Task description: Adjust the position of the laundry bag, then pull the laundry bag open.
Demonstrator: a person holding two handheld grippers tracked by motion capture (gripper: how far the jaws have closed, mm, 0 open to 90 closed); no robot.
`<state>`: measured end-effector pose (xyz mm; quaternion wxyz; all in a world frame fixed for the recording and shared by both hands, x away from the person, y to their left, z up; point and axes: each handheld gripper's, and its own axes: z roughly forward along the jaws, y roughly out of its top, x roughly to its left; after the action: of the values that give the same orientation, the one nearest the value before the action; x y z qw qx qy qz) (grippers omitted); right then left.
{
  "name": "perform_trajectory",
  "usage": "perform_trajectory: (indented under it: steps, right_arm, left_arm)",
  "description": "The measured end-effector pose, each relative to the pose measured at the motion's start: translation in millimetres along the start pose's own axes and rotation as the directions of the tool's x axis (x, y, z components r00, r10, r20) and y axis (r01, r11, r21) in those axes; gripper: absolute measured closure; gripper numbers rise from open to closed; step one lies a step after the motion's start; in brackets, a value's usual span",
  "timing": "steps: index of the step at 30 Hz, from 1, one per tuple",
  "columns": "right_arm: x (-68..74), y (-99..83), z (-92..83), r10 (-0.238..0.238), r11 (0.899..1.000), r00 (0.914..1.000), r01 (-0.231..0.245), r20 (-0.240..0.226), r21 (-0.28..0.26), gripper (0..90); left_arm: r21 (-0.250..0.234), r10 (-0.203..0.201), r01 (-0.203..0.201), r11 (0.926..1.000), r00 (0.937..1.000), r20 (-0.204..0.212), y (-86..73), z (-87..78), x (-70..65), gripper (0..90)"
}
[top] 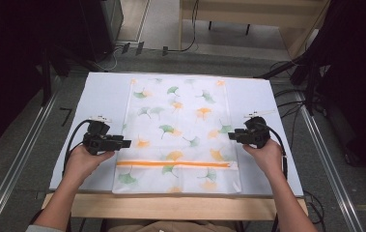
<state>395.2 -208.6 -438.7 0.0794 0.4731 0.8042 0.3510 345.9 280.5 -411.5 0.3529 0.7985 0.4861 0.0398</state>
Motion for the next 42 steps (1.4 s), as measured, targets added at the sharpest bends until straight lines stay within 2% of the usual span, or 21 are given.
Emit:
perform_trajectory:
  steps: [2,6,10,15,18,20,26,32,36,42]
  right_arm:
    - [2.7,-3.0,-3.6,-0.001,1.0,1.0,0.001,-0.003,0.002,62.8]
    - [6.0,-7.8,-10.1,-0.001,1.0,0.9999,0.001,-0.013,-0.003,62.9]
    - [7.2,-17.0,-20.6,0.004,1.0,0.9999,-0.004,-0.017,-0.011,64.0]
    - [10.9,-25.5,-26.7,0.01,1.0,0.999,-0.01,-0.043,0.015,79.5]
    - [11.9,-30.7,-25.7,0.02,0.999,0.9976,-0.018,-0.066,0.031,87.6]
    - [12.7,-32.4,-24.2,0.022,0.999,0.9969,-0.018,-0.076,0.044,90.0]
    - [17.7,-38.3,-16.6,0.0,0.996,0.9958,0.008,-0.092,0.088,90.0]
    - [18.7,-43.4,-12.3,0.003,0.993,0.9964,0.007,-0.084,0.122,90.0]
    - [18.4,-48.7,-8.0,0.01,0.988,0.9952,0.006,-0.098,0.157,90.0]
    - [20.0,-51.1,-9.6,0.021,0.988,0.9929,-0.003,-0.117,0.152,90.0]
  left_arm:
    - [-0.014,0.009,-0.009,0.9999,0.9998,0.017,1.0,-0.6,-2.4,52.7]
    - [-0.01,0.019,-0.018,0.9998,0.9997,0.014,3.3,0.1,-8.5,48.7]
    - [0.018,0.019,-0.019,0.9997,0.9992,0.034,6.7,4.5,-16.8,39.3]
    - [0.024,0.058,-0.058,0.998,0.9977,0.035,8.6,9.2,-22.6,37.7]
    - [0.027,0.067,-0.068,0.9973,0.9972,0.035,9.6,10.7,-23.9,37.8]
    - [0.023,0.071,-0.072,0.9971,0.9968,0.036,10.7,11.8,-24.7,37.9]
    - [0.016,0.09,-0.091,0.9957,0.9945,0.052,15.5,15.4,-27.9,38.1]
    - [0.028,0.114,-0.116,0.9929,0.9916,0.061,17.7,21.0,-32.2,38.1]
    - [0.033,0.131,-0.133,0.9905,0.989,0.068,20.4,25.1,-36.7,38.1]
    - [0.034,0.161,-0.164,0.986,0.984,0.077,22.6,29.6,-41.3,40.1]
